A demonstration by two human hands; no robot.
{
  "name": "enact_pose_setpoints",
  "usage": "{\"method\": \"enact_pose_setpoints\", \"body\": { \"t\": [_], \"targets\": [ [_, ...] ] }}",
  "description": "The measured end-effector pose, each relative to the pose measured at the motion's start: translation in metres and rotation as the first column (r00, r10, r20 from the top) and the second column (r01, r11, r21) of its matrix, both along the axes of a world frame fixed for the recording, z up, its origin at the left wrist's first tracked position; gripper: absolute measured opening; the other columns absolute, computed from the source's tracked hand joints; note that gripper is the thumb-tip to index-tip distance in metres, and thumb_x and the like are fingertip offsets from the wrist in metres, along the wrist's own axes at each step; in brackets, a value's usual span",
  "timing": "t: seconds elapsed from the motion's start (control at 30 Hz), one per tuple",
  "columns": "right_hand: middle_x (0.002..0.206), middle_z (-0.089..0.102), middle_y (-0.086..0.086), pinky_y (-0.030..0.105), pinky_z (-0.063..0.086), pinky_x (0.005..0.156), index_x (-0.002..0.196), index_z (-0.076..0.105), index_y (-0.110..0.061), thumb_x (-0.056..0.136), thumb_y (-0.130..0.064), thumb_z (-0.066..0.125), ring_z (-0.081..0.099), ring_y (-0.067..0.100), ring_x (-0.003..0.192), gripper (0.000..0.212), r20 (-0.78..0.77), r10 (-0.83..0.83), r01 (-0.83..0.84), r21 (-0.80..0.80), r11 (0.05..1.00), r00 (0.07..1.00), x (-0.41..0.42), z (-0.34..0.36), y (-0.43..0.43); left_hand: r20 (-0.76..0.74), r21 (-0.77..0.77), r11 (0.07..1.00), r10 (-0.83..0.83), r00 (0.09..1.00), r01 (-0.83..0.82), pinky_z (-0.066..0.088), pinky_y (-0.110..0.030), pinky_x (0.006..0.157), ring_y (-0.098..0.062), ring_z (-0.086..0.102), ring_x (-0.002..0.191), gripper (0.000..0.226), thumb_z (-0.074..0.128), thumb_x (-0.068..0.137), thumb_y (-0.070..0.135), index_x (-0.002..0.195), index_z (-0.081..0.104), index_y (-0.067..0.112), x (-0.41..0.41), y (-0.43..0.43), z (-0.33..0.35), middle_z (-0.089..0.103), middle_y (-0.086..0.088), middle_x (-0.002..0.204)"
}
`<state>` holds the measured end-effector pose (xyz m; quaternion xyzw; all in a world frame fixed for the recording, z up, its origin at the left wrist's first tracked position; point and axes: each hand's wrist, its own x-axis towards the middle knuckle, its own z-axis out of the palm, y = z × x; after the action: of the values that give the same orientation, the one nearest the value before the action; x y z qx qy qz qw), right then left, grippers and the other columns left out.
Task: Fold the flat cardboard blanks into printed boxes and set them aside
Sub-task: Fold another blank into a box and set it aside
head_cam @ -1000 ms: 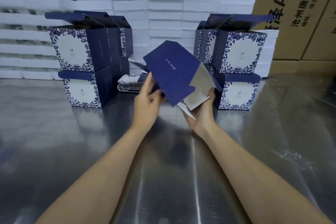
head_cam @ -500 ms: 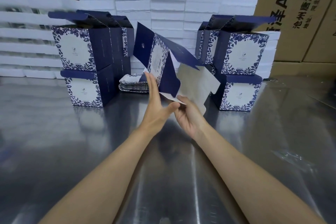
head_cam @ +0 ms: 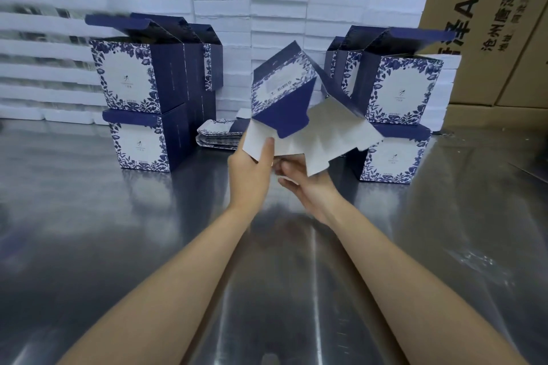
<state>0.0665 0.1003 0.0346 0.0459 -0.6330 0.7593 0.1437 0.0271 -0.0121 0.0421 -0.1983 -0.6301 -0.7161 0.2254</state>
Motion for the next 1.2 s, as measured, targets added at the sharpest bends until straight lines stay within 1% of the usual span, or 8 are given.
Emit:
{"method": "enact_pose_setpoints", "body": {
  "t": [0.2, 0.33, 0.53, 0.7, 0.73, 0.87, 1.0, 1.2],
  "targets": [
    [0.088, 0.057, 0.003, 0.020, 0.049, 0.058, 0.098, 0.054, -0.015, 0.098, -0.015, 0.044, 0.056, 0.017, 0.078, 0.009, 0.066, -0.518, 0.502, -0.377, 0.778, 0.853, -0.009, -0.008, 0.024, 0.047, 0.173, 0.971, 0.158, 0.986, -0.164, 0.045, -0.015, 0.062, 0.007, 0.052, 0.062, 0.014, 0.067, 0.086, 0.006, 0.094, 0.065, 0.017, -0.010, -0.015, 0.013, 0.063, 0.021, 0.067],
    [0.137, 0.047, -0.018, 0.014, 0.041, 0.096, 0.126, 0.044, -0.045, 0.079, -0.072, 0.051, 0.045, -0.004, 0.126, 0.054, -0.209, -0.408, 0.406, -0.055, 0.912, 0.889, -0.006, -0.001, 0.026, 0.036, 0.137, 0.967, 0.210, 0.977, -0.213, 0.038, -0.023, 0.057, -0.009, 0.040, 0.060, 0.018, 0.065, 0.082, 0.001, 0.082, 0.061, 0.018, -0.011, -0.023, 0.011, 0.056, -0.002, 0.064],
    [0.157, 0.018, -0.020, 0.038, 0.023, 0.119, 0.151, 0.012, -0.039, 0.059, -0.051, 0.085, 0.021, 0.004, 0.145, 0.118, -0.215, -0.162, 0.238, 0.399, 0.885, 0.963, -0.002, -0.016, 0.013, -0.015, 0.072, 0.978, 0.200, 0.980, -0.198, 0.040, -0.031, 0.061, -0.011, 0.042, 0.060, 0.012, 0.069, 0.088, 0.022, 0.079, 0.061, 0.020, -0.014, -0.024, 0.005, 0.053, 0.003, 0.061],
    [0.098, 0.069, -0.007, 0.014, 0.042, 0.083, 0.104, 0.063, -0.017, 0.090, -0.037, 0.060, 0.056, -0.008, 0.110, 0.024, -0.246, -0.454, 0.480, 0.056, 0.876, 0.857, -0.001, -0.009, 0.020, 0.036, 0.038, 0.995, 0.091, 0.995, -0.092, 0.040, -0.021, 0.058, -0.004, 0.042, 0.058, 0.032, 0.063, 0.093, 0.020, 0.067, 0.052, 0.004, -0.018, -0.026, 0.003, 0.048, 0.007, 0.060],
    [0.074, 0.063, -0.002, 0.020, 0.039, 0.071, 0.080, 0.059, -0.023, 0.095, -0.031, 0.057, 0.019, -0.001, 0.102, 0.017, -0.255, -0.523, 0.540, -0.004, 0.842, 0.813, 0.001, -0.006, 0.021, 0.059, 0.048, 0.997, 0.063, 0.996, -0.066, 0.043, -0.027, 0.063, -0.009, 0.045, 0.064, 0.033, 0.061, 0.094, 0.020, 0.071, 0.052, -0.003, -0.020, -0.027, 0.002, 0.050, -0.001, 0.066],
    [0.049, 0.032, -0.016, 0.020, 0.027, 0.057, 0.051, 0.038, -0.025, 0.098, -0.018, 0.055, 0.029, 0.000, 0.053, 0.051, -0.284, -0.643, 0.644, -0.105, 0.758, 0.711, -0.002, -0.003, 0.025, 0.185, 0.157, 0.987, -0.064, 0.981, 0.035, 0.047, -0.037, 0.074, -0.019, 0.053, 0.076, 0.025, 0.060, 0.095, 0.025, 0.075, 0.061, 0.009, -0.023, -0.030, 0.007, 0.058, -0.005, 0.077],
    [0.068, 0.062, -0.016, 0.026, 0.045, 0.076, 0.094, 0.057, -0.025, 0.097, -0.012, 0.055, 0.055, 0.001, 0.069, 0.013, -0.267, -0.699, 0.672, -0.199, 0.714, 0.664, -0.004, -0.002, 0.025, 0.303, 0.215, 0.974, -0.140, 0.943, 0.076, 0.053, -0.023, 0.061, -0.006, 0.060, 0.063, 0.025, 0.057, 0.097, 0.031, 0.079, 0.065, 0.016, -0.027, -0.029, 0.008, 0.066, 0.013, 0.065],
    [0.052, 0.041, -0.019, 0.016, 0.037, 0.058, 0.147, 0.017, -0.051, 0.095, -0.028, 0.048, 0.037, 0.004, 0.052, 0.064, -0.432, -0.668, 0.754, 0.042, 0.655, 0.605, -0.004, -0.009, 0.023, 0.407, 0.375, 0.922, -0.261, 0.875, 0.100, 0.044, -0.036, 0.070, -0.022, 0.050, 0.078, 0.029, 0.056, 0.097, 0.036, 0.078, 0.058, 0.014, -0.031, -0.030, 0.004, 0.057, -0.004, 0.080]
  ]
}}
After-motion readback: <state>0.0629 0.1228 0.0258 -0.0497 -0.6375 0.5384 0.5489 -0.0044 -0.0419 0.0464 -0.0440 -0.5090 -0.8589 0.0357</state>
